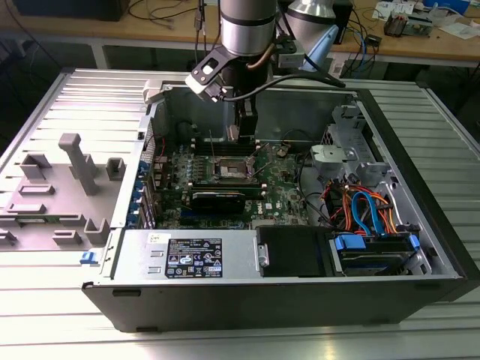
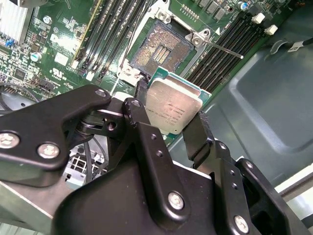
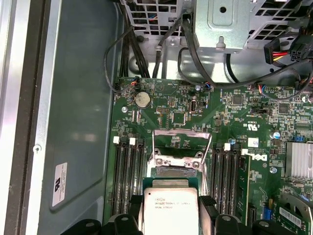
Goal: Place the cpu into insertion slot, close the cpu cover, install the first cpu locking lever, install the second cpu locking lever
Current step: 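Place the cpu into insertion slot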
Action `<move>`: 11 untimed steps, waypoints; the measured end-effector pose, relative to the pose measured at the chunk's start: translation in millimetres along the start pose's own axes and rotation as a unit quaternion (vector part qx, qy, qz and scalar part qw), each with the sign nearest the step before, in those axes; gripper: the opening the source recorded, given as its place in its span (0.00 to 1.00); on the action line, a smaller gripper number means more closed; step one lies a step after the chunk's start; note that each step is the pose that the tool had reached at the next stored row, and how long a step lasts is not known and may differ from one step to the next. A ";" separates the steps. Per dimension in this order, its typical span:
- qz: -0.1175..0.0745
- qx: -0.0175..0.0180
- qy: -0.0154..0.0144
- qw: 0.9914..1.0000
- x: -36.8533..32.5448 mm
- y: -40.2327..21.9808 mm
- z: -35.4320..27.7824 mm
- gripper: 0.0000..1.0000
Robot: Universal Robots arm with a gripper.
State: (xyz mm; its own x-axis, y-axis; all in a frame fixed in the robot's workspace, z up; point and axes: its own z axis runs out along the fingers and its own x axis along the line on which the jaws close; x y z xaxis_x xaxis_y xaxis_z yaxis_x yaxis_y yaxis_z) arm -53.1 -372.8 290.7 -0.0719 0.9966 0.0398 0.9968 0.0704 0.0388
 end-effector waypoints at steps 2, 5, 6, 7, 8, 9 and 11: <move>0.002 0.000 0.000 1.000 0.0 -0.2 1.0 0.54; 0.026 -0.001 -0.001 1.000 -0.2 -0.7 3.9 0.54; 0.026 -0.001 -0.001 1.000 -0.1 -0.7 4.7 0.54; 0.026 -0.001 -0.001 1.000 -0.2 -0.8 6.9 0.54; 0.026 -0.001 -0.001 1.000 -0.2 -0.8 7.1 0.54; 0.026 -0.001 -0.001 1.000 -0.3 -0.8 7.3 0.54; 0.026 -0.001 -0.001 1.000 -0.3 -0.8 7.7 0.54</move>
State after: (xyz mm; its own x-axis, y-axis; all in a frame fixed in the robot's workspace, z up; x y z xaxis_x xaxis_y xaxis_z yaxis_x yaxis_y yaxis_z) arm -53.6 -372.8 283.0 -0.0199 0.9990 0.0397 0.9991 0.0183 0.0387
